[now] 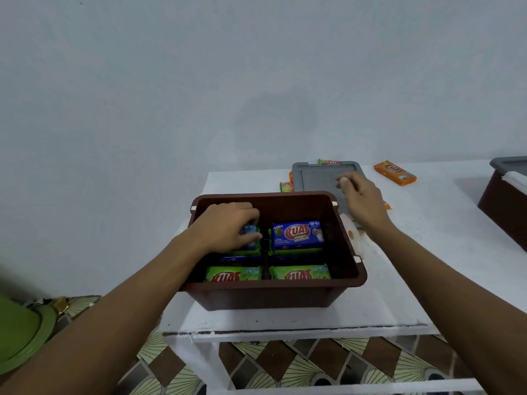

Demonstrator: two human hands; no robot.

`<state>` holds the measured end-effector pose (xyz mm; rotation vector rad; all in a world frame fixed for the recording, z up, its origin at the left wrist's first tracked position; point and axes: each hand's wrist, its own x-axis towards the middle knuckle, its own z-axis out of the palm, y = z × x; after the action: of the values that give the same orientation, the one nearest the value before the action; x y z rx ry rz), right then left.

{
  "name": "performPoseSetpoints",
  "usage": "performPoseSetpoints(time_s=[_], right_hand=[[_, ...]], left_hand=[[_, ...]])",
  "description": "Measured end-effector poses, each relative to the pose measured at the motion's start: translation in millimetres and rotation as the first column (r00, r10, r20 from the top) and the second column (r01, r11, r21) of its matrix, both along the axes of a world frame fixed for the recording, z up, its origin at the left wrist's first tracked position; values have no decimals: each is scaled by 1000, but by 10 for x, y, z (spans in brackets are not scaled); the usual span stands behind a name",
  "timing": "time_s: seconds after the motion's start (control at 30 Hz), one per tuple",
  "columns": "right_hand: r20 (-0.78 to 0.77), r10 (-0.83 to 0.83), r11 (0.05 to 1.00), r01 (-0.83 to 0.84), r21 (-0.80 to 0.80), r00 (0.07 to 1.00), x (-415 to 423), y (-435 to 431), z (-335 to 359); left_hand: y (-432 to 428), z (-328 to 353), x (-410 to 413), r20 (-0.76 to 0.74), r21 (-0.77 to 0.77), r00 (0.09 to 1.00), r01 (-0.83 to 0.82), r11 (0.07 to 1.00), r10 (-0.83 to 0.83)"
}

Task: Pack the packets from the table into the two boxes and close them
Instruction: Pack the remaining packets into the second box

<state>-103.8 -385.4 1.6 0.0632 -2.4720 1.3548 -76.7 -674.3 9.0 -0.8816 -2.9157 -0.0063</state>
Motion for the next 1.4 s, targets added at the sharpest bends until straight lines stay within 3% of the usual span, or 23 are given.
performPoseSetpoints(time_s=[0.07, 0.13, 0.27, 0.33, 0.53, 0.6, 0.7, 0.8, 0.87, 1.07, 1.27, 1.4], right_hand=[[176, 18, 990, -42, 135, 984, -74, 259, -184], [292, 29, 911, -146, 387, 956, -63, 509, -357], [220, -125, 715, -66, 696, 967, 45, 1053, -536], [246, -246, 569, -65, 819, 938, 106, 1338, -555], [197, -502, 333, -22, 943, 842, 296, 2016, -481], [202, -442, 351, -38, 936, 874, 301, 2079, -505], [241, -114, 529, -147, 836, 964, 245, 2075, -617], [325, 128, 592, -335, 733, 937, 209, 1987, -697], [350, 112, 547, -352, 759, 930, 197, 1965, -748], [163, -101, 457, -100, 884, 982, 204, 2256, -800], [154, -3, 534, -129, 836, 988, 145, 2509, -843], [206, 45, 604, -191, 774, 977, 63, 2504, -817]], left_hand=[[4, 24, -21, -15, 62, 1000, 18, 998, -17], [35, 69, -33, -3, 109, 999, 45, 993, -45], [278, 202, -77, 2, 184, 998, 68, 981, -70], [467, 258, -111, -22, 211, 997, 80, 974, -78], [1100, 282, -217, -91, 226, 990, 122, 966, -104], [1290, 275, -243, -102, 237, 989, 133, 962, -111], [1548, 264, -277, -111, 243, 987, 143, 959, -119], [1790, 226, -332, -98, 241, 988, 136, 961, -115], [1927, 197, -385, -94, 255, 991, 119, 960, -98], [2130, 168, -532, -117, 331, 992, 1, 944, 40], [2308, 117, -558, -71, 299, 995, -51, 953, 76], [2375, 151, -587, -57, 362, 992, -88, 928, 116]])
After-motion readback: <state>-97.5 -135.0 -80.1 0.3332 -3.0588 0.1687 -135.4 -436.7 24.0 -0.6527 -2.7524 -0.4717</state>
